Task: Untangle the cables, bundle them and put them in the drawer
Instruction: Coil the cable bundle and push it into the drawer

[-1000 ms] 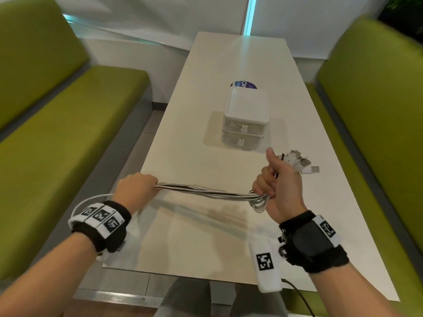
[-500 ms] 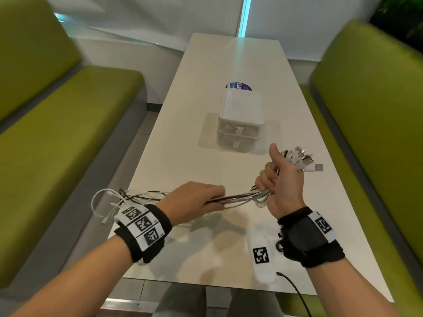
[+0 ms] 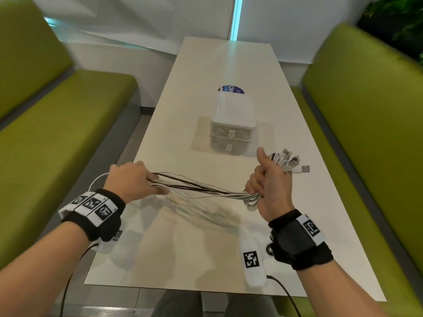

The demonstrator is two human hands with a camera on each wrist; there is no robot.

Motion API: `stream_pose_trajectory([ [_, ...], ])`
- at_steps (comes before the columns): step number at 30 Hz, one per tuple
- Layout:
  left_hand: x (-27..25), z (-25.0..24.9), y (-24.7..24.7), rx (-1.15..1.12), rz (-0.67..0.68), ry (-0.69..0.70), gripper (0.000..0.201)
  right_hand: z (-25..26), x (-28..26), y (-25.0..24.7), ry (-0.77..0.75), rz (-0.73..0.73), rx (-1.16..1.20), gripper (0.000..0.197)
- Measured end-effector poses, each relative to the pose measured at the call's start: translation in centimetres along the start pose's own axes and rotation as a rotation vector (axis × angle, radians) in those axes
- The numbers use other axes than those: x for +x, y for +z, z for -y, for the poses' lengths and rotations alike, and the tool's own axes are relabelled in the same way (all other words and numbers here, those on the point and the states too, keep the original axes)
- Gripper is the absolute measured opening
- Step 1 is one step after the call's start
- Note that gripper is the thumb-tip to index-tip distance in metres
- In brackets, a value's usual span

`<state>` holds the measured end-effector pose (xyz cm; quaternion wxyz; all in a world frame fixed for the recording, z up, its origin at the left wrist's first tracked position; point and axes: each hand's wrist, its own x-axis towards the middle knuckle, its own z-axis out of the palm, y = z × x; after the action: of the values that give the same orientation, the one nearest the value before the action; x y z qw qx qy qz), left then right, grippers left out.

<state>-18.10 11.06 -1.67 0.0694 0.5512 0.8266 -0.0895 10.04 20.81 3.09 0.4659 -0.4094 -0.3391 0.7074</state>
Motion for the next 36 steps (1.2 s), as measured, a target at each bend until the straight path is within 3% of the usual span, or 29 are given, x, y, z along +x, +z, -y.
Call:
stream_pose_trajectory([
  [4,0.7,0.3,-0.8,-0.1,0.142,-0.1,0.085,-0.6,-0.1,-0.4,0.027,0.0,-0.055,0.051],
  [9,0.7,-0.9,-1.7,-0.306,0.288,0.06,0.134,-1.2,0.2,-0.5,0.004,0.001,-0.126,0.051],
  [13,0.5,-0.2,-1.5,-0.299,0.411,0.111,0.122,-0.5,0.5,-1.1,-0.019,-0.009,-0.145,0.05],
  [15,0.3,0.0,-1.7,-0.257,0.455,0.065,0.117,-0.2,0.6,-1.4,-0.023,-0.019,-0.134,0.051],
  [17,0.3,0.0,-2.0,-0.409,0.468,-0.033,0.096,0.0,0.6,-1.4,-0.026,-0.017,-0.137,0.05],
  [20,1.0,-0.1,-1.8,-0.473,0.33,-0.126,0.055,-0.4,0.4,-1.2,-0.032,-0.015,-0.162,0.049],
  [23,1.7,-0.1,-0.8,-0.368,0.077,-0.177,0.028,-0.6,0.3,-0.8,-0.025,-0.009,-0.163,0.049],
  [26,1.3,-0.4,0.0,-0.341,-0.067,-0.236,0.032,-0.8,0.2,-0.8,-0.016,0.004,-0.192,0.049],
  [30,1.4,-0.4,0.2,-0.39,-0.148,-0.359,0.025,-0.8,0.2,-1.0,-0.001,0.013,-0.196,0.05],
  [36,0.9,0.4,0.6,-0.29,-0.295,-0.328,0.028,-1.0,0.2,-0.8,0.017,0.024,-0.192,0.048],
])
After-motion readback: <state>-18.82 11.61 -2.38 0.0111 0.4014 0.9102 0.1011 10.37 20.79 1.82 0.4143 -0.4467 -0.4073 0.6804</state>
